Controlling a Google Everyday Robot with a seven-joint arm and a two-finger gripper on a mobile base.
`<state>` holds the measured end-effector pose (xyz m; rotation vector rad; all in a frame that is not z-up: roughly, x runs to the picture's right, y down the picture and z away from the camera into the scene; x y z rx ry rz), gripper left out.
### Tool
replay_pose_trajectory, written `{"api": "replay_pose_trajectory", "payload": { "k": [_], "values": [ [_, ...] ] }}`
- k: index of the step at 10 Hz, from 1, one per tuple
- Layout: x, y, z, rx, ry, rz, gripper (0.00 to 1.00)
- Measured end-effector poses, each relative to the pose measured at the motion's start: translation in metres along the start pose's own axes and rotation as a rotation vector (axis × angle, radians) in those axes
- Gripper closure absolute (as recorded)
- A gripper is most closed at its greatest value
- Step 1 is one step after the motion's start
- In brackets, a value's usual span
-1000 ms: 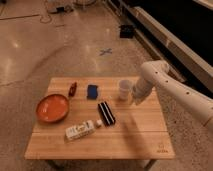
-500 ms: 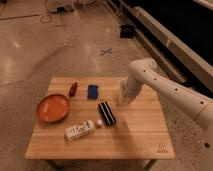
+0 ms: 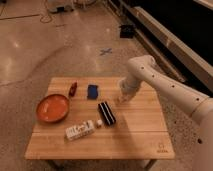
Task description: Move the arm in a circular motion
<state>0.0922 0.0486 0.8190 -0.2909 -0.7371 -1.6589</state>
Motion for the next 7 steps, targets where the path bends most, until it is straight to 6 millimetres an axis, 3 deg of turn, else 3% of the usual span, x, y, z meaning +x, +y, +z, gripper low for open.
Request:
{"api": "replay_pose_trajectory", "payload": {
  "k": [3,5,7],
  "values": [
    [-0.023,0.014,0.014,-0.008,0.005,-0.016,0.57],
    [-0.024,0.013,0.020,-0.014,0.004,-0.029,0.57],
    [-0.025,0.011,0.002,-0.015,0.010,0.024,0.57]
  ]
}}
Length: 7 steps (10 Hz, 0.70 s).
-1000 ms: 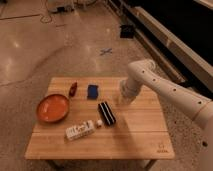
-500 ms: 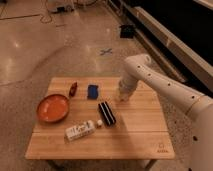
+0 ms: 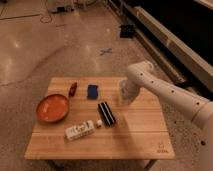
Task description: Move the arm in a circular motion
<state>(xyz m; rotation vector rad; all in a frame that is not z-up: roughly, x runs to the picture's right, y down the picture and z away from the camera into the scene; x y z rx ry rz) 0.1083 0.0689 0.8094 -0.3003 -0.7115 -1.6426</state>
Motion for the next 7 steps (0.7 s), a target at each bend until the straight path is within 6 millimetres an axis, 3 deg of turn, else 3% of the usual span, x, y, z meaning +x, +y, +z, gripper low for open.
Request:
{"api": "replay_pose_trajectory", "payload": {
  "k": [2,5,7],
  "values": [
    [0.000,0.003,-0.001,0.001,0.000,-0.019,0.57],
    [0.017,-0.027,0.004,-0.009,0.002,-0.041,0.57],
    [0.007,-0.031,0.002,-0.014,-0.004,-0.065,0.57]
  ]
}}
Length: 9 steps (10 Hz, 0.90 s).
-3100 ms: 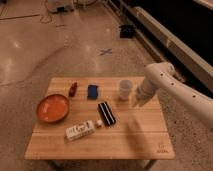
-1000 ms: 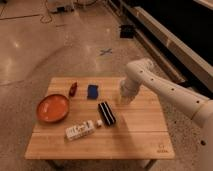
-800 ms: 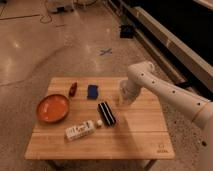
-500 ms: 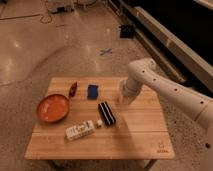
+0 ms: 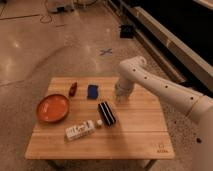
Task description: Move the arm in a circular motion
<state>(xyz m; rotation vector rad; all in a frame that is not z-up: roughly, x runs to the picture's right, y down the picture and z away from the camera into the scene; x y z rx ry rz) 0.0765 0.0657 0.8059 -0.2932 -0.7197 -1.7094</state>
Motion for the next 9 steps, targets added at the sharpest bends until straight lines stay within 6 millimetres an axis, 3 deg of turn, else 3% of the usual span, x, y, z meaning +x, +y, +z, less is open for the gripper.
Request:
{"api": "replay_pose_trajectory", "payload": {
  "k": [3,6,9],
  "values": [
    [-0.010,0.028,-0.005,0.002,0.009,0.000,0.57],
    [-0.003,0.019,-0.012,-0.009,0.001,-0.025,0.57],
    [-0.009,0.019,-0.005,-0.015,0.004,-0.037,0.57]
  ]
}}
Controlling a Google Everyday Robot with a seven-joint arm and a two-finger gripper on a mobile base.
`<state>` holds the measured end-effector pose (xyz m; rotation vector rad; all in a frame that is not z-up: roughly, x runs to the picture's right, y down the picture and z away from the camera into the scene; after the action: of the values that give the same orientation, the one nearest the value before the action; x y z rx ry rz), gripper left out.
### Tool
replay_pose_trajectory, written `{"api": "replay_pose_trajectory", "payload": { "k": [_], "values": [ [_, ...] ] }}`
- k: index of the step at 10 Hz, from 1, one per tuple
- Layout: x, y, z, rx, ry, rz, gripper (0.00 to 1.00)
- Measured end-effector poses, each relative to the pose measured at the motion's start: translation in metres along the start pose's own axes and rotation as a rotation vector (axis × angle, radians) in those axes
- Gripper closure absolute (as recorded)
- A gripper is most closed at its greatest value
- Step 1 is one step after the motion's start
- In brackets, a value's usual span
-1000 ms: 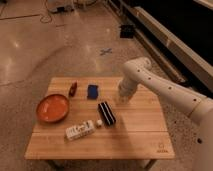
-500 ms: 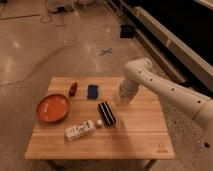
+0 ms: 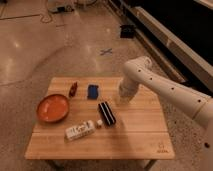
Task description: Move the arm in a circular motion
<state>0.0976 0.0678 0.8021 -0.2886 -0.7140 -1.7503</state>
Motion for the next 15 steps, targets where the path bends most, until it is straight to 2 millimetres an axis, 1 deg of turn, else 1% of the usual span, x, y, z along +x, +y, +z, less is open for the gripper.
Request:
{"api": "replay_pose_trajectory", "payload": {
  "k": [1,2,3,4,5,6,8,9,10,11,12,14,15],
  "values": [
    [-0.003,0.001,-0.004,-0.006,-0.001,-0.030,0.56],
    [-0.005,-0.004,-0.006,-0.008,-0.007,-0.046,0.50],
    [-0.002,-0.008,-0.005,-0.006,-0.005,-0.044,0.42],
    [0.008,-0.008,-0.004,-0.005,-0.007,-0.044,0.30],
    [0.016,-0.004,-0.007,-0.006,-0.008,-0.052,0.22],
    [0.025,-0.003,-0.009,-0.010,-0.010,-0.066,0.20],
    [0.047,-0.006,-0.012,-0.021,-0.010,-0.104,0.20],
    [0.055,-0.009,-0.013,-0.026,-0.008,-0.119,0.20],
    [0.065,-0.014,-0.014,-0.035,-0.011,-0.141,0.20],
    [0.081,-0.023,-0.014,-0.048,-0.011,-0.175,0.20],
    [0.087,-0.029,-0.013,-0.056,-0.018,-0.194,0.20],
    [0.114,-0.052,-0.010,-0.072,-0.022,-0.265,0.20],
    [0.122,-0.060,-0.008,-0.078,-0.028,-0.291,0.20]
  ]
}}
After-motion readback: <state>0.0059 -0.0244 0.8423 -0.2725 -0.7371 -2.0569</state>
